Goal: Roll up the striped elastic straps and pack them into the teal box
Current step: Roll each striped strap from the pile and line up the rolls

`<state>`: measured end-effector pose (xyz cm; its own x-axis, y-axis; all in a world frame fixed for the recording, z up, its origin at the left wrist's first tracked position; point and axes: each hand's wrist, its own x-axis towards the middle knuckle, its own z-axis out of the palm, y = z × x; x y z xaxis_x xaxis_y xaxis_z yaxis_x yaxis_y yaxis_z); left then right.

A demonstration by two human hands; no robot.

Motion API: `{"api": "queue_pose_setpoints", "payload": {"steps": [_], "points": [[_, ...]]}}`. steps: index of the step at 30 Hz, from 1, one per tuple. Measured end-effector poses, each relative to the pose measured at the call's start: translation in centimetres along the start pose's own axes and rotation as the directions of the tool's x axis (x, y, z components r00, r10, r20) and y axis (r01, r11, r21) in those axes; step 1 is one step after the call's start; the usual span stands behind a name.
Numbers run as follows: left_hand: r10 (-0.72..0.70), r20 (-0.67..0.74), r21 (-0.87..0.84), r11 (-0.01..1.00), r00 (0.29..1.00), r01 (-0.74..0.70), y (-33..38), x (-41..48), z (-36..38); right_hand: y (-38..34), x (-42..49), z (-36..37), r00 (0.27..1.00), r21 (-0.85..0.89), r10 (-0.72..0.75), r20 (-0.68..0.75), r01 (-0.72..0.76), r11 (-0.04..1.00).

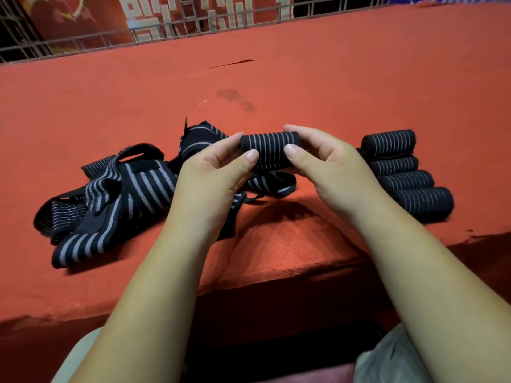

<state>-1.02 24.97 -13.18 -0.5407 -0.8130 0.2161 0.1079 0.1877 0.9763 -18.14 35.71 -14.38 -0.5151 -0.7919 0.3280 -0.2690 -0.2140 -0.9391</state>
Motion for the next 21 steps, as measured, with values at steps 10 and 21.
{"api": "queue_pose_setpoints", "payload": {"steps": [10, 21], "points": [[0.05, -0.016, 0.158, 0.986, 0.999, -0.047, -0.3, 0.1, 2.9, -0.2, -0.5, -2.4, 1.0, -0.184, -0.009, -0.014, 0.006, 0.983], [-0.07, 0.026, 0.014, 0.997, 0.997, 0.07, -1.3, 1.5, 9.0, -0.5, 0.3, -8.1, 0.994, -0.375, 0.069, -0.082, -0.095, 0.922]]}}
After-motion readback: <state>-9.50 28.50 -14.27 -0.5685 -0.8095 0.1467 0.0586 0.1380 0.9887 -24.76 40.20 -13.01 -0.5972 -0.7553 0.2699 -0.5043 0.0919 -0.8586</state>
